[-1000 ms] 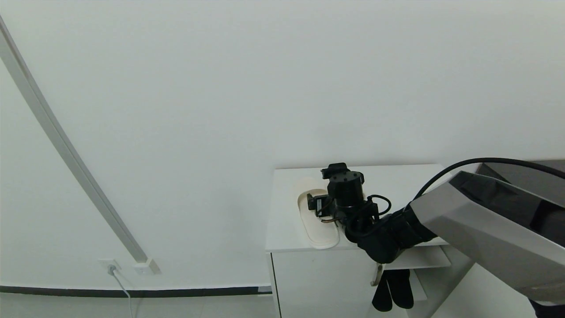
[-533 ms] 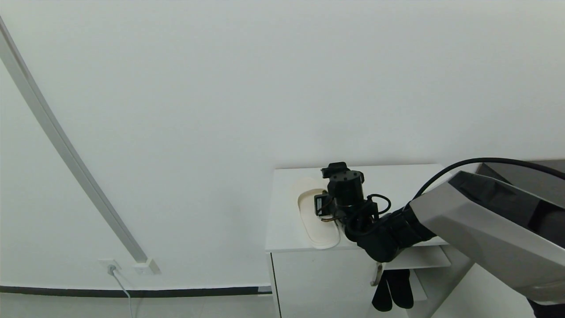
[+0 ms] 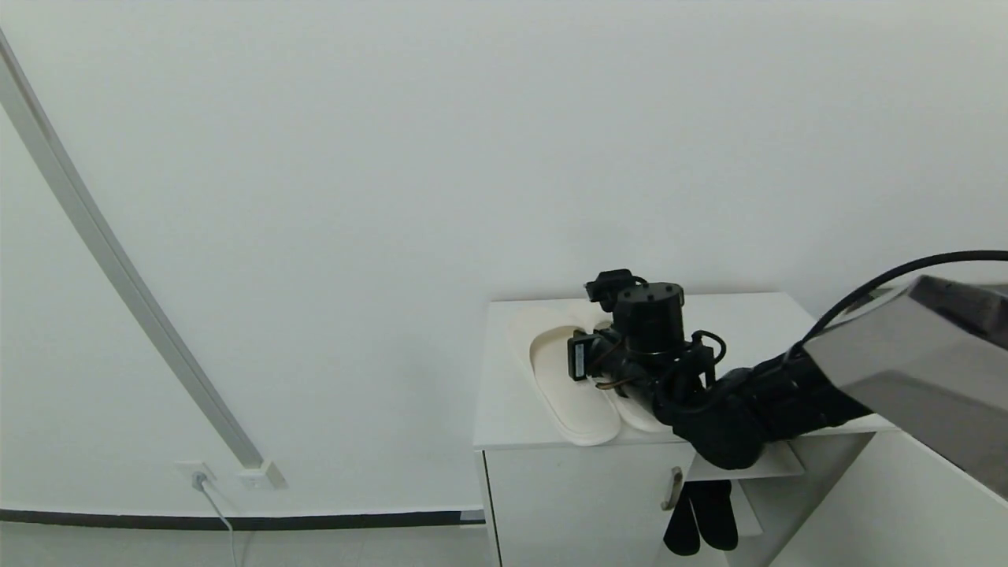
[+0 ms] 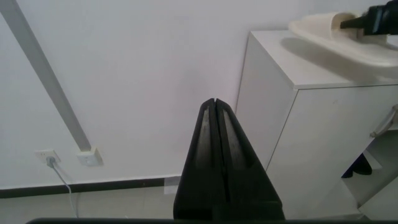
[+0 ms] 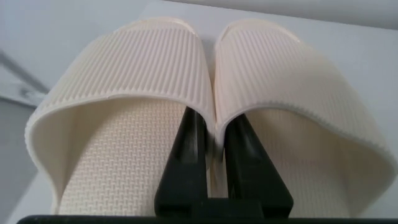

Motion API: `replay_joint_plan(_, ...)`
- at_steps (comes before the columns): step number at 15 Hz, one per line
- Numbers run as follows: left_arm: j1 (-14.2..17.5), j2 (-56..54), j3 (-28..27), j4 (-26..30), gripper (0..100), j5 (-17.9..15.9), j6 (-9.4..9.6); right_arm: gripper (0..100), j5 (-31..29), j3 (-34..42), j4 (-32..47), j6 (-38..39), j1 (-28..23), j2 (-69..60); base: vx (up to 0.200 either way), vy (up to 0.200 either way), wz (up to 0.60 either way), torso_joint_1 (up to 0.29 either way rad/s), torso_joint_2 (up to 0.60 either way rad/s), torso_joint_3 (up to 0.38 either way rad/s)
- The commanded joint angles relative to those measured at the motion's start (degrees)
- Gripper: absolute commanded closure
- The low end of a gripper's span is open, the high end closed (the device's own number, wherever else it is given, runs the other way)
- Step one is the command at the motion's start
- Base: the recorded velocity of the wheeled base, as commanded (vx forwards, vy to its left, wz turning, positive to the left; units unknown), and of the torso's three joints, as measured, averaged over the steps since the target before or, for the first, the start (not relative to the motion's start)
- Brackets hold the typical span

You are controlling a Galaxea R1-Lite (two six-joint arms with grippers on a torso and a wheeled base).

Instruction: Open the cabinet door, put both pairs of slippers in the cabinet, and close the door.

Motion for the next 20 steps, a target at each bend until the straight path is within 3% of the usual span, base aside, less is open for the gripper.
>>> replay_joint_plan(1,0.0,0.1,0.0,0.0,100,0.0,0.0,100,6.4,10.1,0.0,-0.5,1.0,-13.7,0.0,0.0,0.0,0.0,0.0,0.0)
replay_joint_plan(4,0.0,0.1,0.0,0.0,100,0.0,-0.08,100,14.4,20.4,-0.1,-6.4,1.2,-23.5,0.0,0.0,0.0,0.0,0.0,0.0)
replay_joint_plan(8,0.0,0.1,0.0,0.0,100,0.0,0.0,100,18.7,27.4,-0.2,-14.8,1.5,-29.6,0.0,0.0,0.0,0.0,0.0,0.0)
replay_joint_plan(13,0.0,0.1,0.0,0.0,100,-0.1,0.0,100,18.6,32.9,-12.2,-15.1,0.9,-26.4,0.0,0.0,0.0,0.0,0.0,0.0)
replay_joint_plan(20,0.0,0.1,0.1,0.0,100,-0.1,0.0,100,18.4,33.0,-12.9,-15.1,-0.7,-24.7,-0.171,0.0,0.0,0.006,0.0,-0.001)
